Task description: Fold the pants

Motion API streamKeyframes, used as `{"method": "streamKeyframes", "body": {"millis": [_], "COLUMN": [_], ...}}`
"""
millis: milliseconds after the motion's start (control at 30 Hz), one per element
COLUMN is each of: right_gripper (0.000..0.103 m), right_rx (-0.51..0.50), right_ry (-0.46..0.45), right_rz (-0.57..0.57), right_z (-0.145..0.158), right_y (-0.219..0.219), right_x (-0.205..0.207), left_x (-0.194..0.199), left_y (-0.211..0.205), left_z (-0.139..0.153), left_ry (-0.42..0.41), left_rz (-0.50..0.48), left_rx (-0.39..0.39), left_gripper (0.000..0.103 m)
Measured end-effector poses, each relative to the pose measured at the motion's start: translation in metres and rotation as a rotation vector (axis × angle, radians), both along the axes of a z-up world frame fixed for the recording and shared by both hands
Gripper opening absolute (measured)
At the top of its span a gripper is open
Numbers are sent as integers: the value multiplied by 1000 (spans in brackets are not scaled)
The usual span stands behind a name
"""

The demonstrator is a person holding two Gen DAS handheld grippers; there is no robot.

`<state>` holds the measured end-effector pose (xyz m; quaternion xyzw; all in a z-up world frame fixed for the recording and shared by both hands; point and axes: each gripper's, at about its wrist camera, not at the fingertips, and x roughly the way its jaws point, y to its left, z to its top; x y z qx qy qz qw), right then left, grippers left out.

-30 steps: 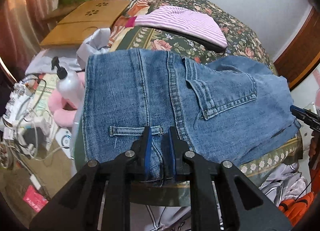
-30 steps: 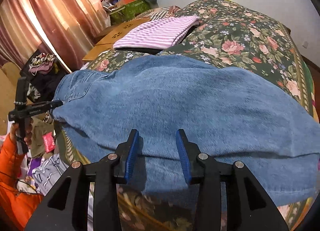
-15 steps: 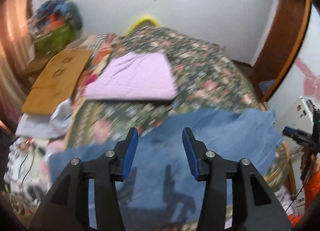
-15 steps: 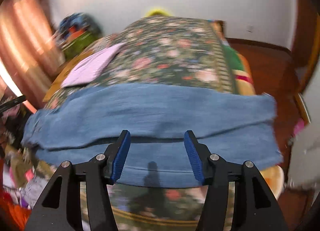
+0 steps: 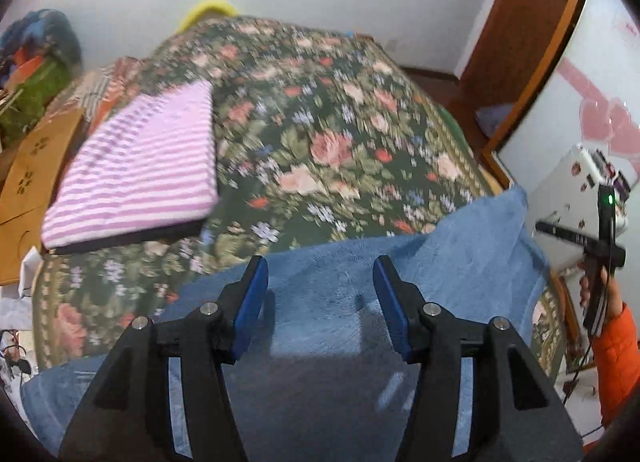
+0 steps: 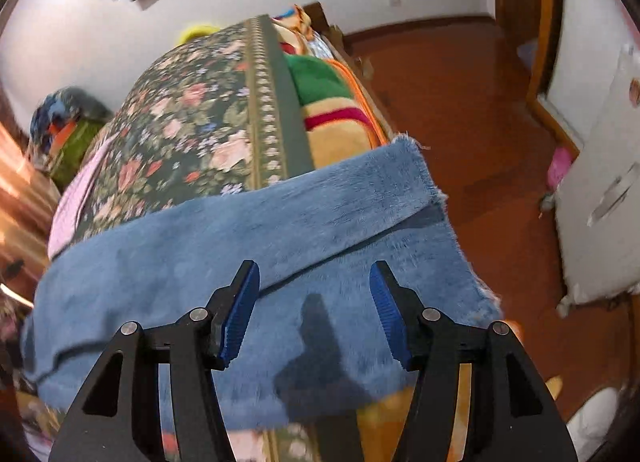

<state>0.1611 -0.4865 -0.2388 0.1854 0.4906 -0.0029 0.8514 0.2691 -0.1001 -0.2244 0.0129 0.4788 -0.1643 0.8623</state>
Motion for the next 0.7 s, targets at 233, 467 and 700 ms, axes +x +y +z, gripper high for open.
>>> {"method": "streamKeyframes", "body": {"millis": [233,467,700], "right_gripper": [59,71,11], "right_rx": [67,62,57], "right_ry": [59,45,-15], "right_rz": [-37,-39,-84], "right_z": [-34,-43,-38], "right_y": [-13,-15,-26], "right_x": [29,38,42], "left_x": [10,10,10], "left_y": [-3,-2,-4], "left_z": [-37,-45,-43], "left_ry": [92,97,101], "left_rz": [4,16,22], "left_rx": [14,-5,14], "left_gripper": [54,57,57]}}
